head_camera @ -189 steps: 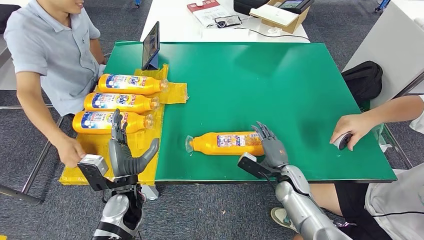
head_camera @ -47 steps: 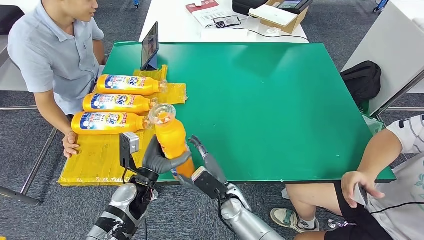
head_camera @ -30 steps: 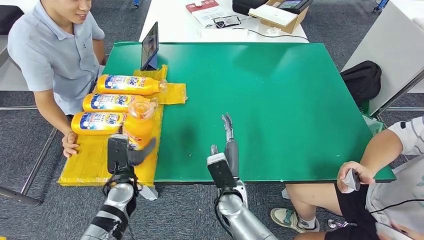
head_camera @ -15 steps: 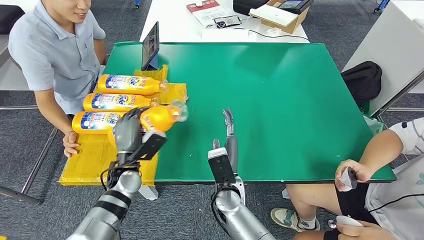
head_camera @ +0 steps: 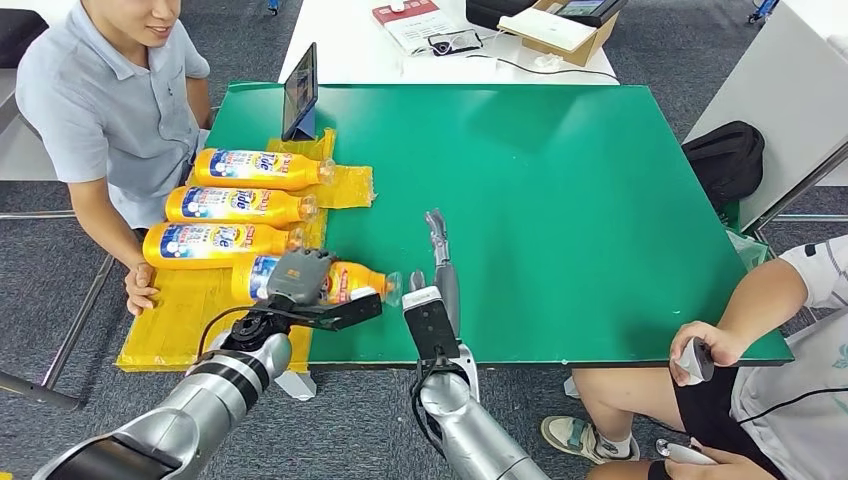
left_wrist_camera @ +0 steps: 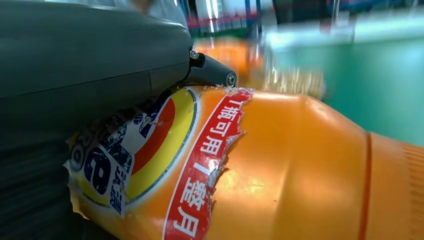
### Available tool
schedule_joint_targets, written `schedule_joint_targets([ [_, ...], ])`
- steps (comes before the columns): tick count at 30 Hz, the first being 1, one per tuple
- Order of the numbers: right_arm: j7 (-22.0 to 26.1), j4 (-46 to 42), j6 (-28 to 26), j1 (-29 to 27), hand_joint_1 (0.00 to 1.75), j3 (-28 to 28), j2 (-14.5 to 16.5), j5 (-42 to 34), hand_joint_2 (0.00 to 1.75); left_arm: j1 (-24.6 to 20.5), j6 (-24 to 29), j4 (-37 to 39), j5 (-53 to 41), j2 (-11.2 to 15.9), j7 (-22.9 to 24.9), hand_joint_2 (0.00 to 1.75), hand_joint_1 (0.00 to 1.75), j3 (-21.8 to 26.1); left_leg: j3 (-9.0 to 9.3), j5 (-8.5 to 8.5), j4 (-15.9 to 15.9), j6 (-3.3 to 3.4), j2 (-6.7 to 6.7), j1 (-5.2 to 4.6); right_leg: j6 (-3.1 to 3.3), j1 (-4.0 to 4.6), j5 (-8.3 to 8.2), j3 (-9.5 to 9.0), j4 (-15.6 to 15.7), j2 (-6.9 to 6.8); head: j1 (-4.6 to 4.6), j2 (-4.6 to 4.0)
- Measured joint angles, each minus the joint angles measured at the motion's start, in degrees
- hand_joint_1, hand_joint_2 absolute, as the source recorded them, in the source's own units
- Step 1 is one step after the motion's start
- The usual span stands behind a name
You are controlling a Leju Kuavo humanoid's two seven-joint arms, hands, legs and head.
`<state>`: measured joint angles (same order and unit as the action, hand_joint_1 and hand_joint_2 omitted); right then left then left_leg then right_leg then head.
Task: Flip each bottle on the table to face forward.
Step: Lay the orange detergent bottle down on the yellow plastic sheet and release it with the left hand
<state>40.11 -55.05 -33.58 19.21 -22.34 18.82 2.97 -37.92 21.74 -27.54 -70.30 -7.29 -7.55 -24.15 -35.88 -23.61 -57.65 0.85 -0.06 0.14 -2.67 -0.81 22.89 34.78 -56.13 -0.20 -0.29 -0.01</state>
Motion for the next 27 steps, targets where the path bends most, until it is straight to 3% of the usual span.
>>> schedule_joint_targets([
  [1,0.00,0.22,0.13,0.09,0.00,0.00,0.04,-0.07,0.00,-0.36,-1.47,0.57,0.77,0.04,-0.24,1.75,1.37,0.01,-0.01,0.00,0.00,0.00,-0.03,0.00,0.00,0.00,0.00,-0.01,0.00,-0.02,0.00,0.00],
  [4,0.00,0.88,0.75,0.40,0.00,0.02,0.07,-0.40,0.00,-1.34,-3.85,1.76,1.73,0.09,-0.35,1.75,0.17,0.01,0.00,0.01,0.00,0.01,-0.07,0.00,0.00,-0.01,0.00,-0.04,0.00,-0.05,0.00,0.00],
  [5,0.00,1.08,0.94,0.48,0.00,0.03,0.07,-0.43,0.00,-1.50,-4.32,2.03,1.83,0.10,-0.11,1.75,0.00,0.01,0.00,0.01,0.00,0.01,-0.07,0.00,0.00,-0.01,0.00,-0.05,0.00,-0.05,0.00,0.00],
  [12,0.00,2.26,1.70,0.71,0.00,0.07,0.09,0.10,0.00,-2.76,-8.94,3.41,3.62,0.13,0.16,1.75,0.00,0.54,0.07,0.04,0.00,0.01,-0.10,0.00,-0.01,0.00,-0.01,-0.13,0.00,-0.10,0.01,0.01],
  [20,0.00,2.82,1.85,0.86,0.00,0.11,0.08,0.15,0.00,-3.13,-13.18,3.92,9.93,-0.03,-4.55,1.75,0.00,3.73,0.09,0.04,0.00,0.00,-0.10,0.00,0.00,0.00,-0.01,-0.14,0.00,-0.10,0.01,0.00],
  [23,0.00,2.88,2.29,0.87,0.00,0.14,0.07,0.16,0.00,-3.18,-16.81,3.74,15.35,-0.27,-9.18,1.75,0.00,5.80,0.11,0.04,0.00,0.01,-0.12,0.00,0.00,-0.01,-0.01,-0.17,0.01,-0.12,0.00,-0.01],
  [27,0.00,2.88,2.91,0.86,0.00,0.15,-0.03,0.38,0.00,-0.86,-26.13,0.81,30.06,-1.37,-20.39,1.75,0.00,10.74,0.14,0.04,0.00,0.01,-0.12,-0.01,-0.01,-0.01,-0.01,-0.19,0.01,-0.12,-0.01,0.01],
])
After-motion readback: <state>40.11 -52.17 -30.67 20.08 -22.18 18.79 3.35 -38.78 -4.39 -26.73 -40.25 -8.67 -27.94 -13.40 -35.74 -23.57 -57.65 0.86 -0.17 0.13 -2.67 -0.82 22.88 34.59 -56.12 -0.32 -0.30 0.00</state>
